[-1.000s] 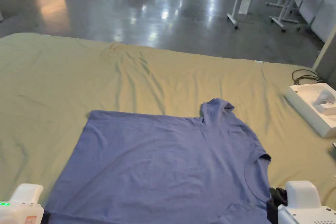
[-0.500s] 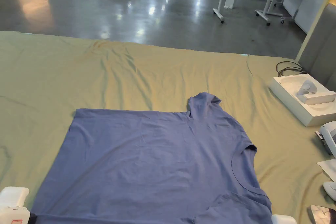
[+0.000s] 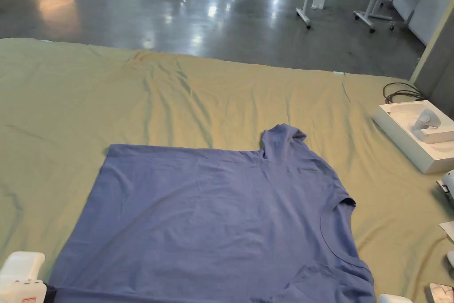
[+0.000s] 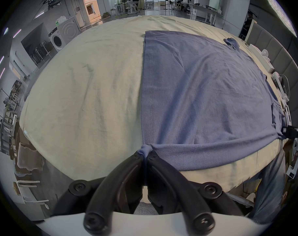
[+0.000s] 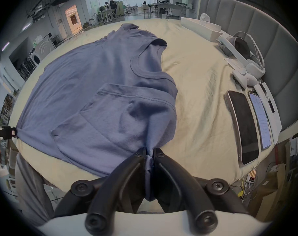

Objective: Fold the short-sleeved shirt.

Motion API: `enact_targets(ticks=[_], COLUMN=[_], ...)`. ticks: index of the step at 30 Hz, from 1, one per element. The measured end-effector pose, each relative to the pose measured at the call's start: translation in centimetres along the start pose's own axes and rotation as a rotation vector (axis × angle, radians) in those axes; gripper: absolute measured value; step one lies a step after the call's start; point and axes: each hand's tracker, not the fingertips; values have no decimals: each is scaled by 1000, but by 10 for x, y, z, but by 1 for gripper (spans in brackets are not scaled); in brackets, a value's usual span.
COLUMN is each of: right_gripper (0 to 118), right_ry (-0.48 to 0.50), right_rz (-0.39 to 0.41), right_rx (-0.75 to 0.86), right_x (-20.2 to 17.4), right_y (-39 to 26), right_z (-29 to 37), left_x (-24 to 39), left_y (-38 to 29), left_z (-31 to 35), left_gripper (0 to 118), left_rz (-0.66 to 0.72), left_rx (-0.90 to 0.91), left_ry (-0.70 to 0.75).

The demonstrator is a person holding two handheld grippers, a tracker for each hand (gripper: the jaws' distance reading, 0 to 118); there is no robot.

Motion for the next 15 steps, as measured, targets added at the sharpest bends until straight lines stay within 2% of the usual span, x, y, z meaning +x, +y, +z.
enact_targets(ticks=[8,15], right_gripper=[6,6], right_ry=[24,19], right_rz=[-23,-7], right_rx=[96,194], right_x=[-1,-12], right_y=[30,94], right_z=[26,22], left_x=[-2,4], left_y=[25,79], left_z=[17,12], left_gripper=[4,4], left_rz=[11,9], left_rx=[122,215], left_ry=[-29,-22])
